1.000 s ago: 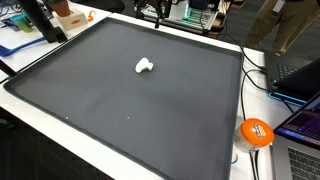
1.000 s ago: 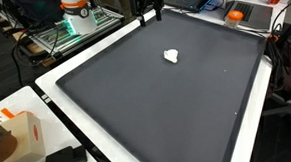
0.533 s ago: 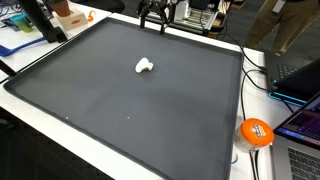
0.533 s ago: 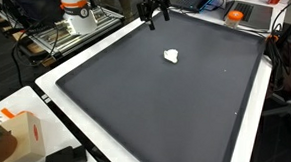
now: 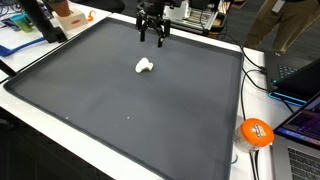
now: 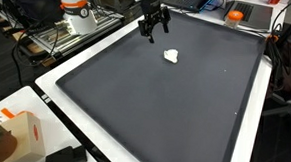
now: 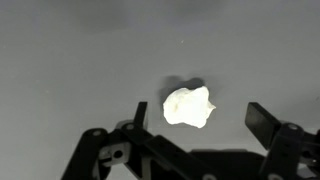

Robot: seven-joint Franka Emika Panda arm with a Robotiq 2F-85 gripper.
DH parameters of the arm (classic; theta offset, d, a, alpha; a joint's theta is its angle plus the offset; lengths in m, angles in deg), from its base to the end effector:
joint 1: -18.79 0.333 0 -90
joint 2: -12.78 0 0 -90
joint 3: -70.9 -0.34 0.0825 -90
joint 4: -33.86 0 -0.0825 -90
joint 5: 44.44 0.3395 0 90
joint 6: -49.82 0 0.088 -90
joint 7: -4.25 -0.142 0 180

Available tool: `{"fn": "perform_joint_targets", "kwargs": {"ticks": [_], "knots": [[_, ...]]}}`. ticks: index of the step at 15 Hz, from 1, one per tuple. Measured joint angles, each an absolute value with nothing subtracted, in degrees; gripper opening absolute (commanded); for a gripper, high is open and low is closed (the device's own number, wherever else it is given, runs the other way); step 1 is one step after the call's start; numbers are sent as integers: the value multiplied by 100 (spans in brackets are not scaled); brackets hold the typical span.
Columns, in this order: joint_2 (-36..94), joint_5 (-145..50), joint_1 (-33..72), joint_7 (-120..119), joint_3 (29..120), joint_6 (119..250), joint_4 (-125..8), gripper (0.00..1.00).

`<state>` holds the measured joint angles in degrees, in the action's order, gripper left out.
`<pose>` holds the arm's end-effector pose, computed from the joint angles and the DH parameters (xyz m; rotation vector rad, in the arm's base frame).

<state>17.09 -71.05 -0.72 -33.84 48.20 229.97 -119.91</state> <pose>0.4347 0.0649 0.2834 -2.9980 0.2271 -0.5844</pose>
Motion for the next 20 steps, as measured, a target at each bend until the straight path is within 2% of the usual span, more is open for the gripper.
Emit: {"fn": "perform_joint_targets", "kwargs": {"ticks": [2,4,5,7,8,10,11,12,18,19,20], "knots": [[1891,-7172,-5,-3395,4953,22996,-11827,99],[2106,-7271,144,-3411,5156,22987,-11664,92],[2227,-7318,250,-3431,5274,22987,-11582,82],[2460,-7430,545,-3520,5571,22986,-11405,77],[2581,-7477,728,-3559,5747,22986,-11308,69],[2828,-7552,1127,-3650,6115,22986,-11124,70],[2948,-7571,1331,-3698,6300,22986,-11033,64],[3068,-7579,1535,-3741,6480,22986,-10948,68],[3493,-7581,2749,-3989,7531,23007,-10547,63],[3521,-7581,2916,-4026,7674,23008,-10509,64],[3547,-7581,3070,-4053,7804,23008,-10471,72]]}}
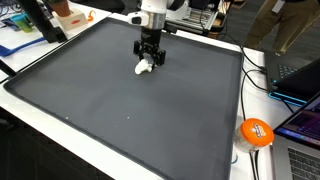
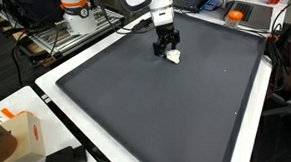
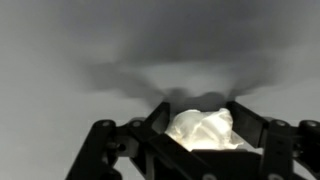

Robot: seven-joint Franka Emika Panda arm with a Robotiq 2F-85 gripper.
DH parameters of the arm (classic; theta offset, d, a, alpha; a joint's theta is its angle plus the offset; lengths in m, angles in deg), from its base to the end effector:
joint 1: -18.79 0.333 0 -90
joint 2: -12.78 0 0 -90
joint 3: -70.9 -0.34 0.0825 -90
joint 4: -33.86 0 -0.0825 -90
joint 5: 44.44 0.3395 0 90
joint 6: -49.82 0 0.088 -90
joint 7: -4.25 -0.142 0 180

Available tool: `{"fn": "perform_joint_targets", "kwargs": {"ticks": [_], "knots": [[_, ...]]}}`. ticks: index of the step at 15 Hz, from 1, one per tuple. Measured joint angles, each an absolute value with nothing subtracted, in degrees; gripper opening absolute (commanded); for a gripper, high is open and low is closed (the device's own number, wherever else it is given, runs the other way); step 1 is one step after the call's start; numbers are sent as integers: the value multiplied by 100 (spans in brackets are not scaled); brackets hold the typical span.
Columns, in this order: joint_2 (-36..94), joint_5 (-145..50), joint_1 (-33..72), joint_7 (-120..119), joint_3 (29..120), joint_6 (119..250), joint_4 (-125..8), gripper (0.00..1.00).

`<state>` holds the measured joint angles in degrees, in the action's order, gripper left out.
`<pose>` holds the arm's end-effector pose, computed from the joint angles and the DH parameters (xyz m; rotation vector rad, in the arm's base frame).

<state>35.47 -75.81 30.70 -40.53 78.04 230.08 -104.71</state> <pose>0.5060 0.0875 0.2094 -3.0809 0.2048 -0.5245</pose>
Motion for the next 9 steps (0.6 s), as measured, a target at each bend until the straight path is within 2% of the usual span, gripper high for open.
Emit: {"fn": "perform_joint_targets", "kwargs": {"ticks": [1,3,9], "knots": [[3568,-7581,3196,-4058,7907,22997,-10440,89],[3541,-7579,3271,-4057,7929,22849,-10423,98],[3009,-7537,3279,-4047,7654,22069,-10473,100]]}}
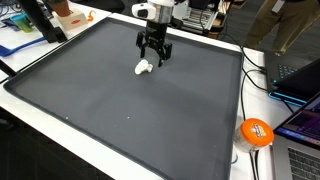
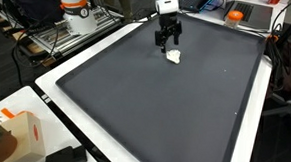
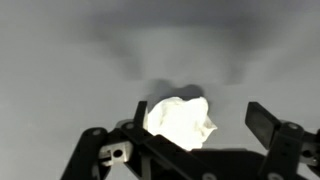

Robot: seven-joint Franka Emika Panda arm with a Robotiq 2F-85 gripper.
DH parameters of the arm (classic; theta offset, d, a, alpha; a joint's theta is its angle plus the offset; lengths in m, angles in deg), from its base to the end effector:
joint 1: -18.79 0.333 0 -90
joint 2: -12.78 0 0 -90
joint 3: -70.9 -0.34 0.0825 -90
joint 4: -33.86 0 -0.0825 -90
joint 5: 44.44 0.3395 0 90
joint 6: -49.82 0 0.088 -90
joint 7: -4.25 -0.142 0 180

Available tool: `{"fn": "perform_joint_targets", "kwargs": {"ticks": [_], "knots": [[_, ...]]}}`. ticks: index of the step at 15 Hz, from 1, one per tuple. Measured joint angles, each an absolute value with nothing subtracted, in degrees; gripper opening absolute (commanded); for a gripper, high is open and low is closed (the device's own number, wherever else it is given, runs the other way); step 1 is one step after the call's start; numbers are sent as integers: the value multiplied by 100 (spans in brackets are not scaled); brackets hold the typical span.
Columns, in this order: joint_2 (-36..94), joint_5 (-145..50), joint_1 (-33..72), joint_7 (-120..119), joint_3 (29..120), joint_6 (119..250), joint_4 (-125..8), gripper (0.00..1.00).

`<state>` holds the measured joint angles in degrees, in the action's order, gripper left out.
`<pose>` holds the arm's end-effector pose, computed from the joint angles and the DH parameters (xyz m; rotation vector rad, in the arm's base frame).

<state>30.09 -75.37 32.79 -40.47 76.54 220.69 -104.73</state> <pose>0.4971 0.1060 0.2384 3.0509 -0.1580 0.4636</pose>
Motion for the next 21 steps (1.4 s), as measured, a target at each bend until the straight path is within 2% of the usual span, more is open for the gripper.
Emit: {"fn": "perform_joint_targets", "kwargs": {"ticks": [4,5,6,7,12,13,16,21], "knots": [[2957,-7604,3380,-4130,7825,22002,-10412,100],[2966,-7611,3408,-4156,7887,21956,-10401,91],[2977,-7611,3424,-4166,7933,21920,-10398,74],[2992,-7611,3438,-4172,7965,21903,-10397,66],[3128,-7618,3522,-4229,8009,21923,-10355,27],[3146,-7660,3594,-4293,8059,21934,-10322,24],[3172,-7800,3824,-4504,8250,21938,-10268,1],[3204,-7932,4086,-4637,8495,21938,-10239,1]]}}
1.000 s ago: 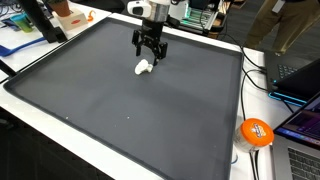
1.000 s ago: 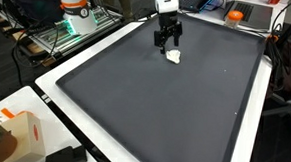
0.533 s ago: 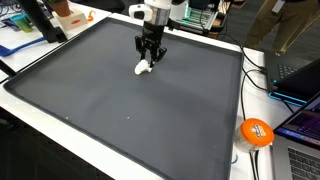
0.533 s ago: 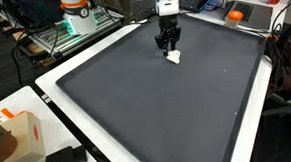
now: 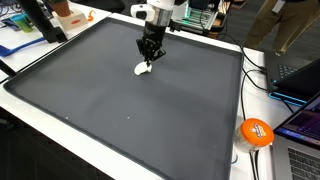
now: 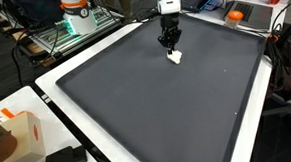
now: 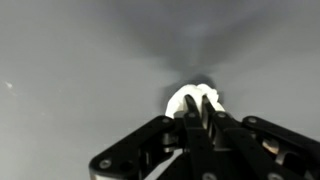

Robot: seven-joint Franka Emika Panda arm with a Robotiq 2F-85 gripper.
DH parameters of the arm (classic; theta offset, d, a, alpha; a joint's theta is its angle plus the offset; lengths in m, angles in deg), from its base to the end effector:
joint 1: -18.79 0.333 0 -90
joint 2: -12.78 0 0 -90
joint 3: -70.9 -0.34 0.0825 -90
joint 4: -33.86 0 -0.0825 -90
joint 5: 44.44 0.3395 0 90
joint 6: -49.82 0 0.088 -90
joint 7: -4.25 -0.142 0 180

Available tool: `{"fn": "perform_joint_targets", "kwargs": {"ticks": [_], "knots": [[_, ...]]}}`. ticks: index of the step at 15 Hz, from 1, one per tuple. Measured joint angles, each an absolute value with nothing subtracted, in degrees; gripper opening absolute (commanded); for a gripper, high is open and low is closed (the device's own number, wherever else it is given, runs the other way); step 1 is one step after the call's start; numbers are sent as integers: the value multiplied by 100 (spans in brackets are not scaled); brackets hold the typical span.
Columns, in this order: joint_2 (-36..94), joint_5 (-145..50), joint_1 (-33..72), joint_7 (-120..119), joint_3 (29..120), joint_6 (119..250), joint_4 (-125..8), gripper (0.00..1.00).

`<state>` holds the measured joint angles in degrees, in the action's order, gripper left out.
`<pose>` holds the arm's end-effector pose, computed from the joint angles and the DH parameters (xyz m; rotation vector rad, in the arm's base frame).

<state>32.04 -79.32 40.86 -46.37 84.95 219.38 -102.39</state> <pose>0.5065 0.1054 0.2334 2.9805 -0.1981 0.4824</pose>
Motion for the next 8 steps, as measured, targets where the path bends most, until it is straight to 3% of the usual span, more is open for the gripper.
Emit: {"fn": "perform_joint_targets", "kwargs": {"ticks": [3,4,5,8], "knots": [[3229,-7998,4227,-4685,8633,21938,-10227,1],[3230,-8000,4252,-4688,8652,21938,-10227,30],[3229,-7999,4254,-4688,8648,21928,-10228,31],[3141,-7899,4187,-4577,8537,21747,-10276,53]]}}
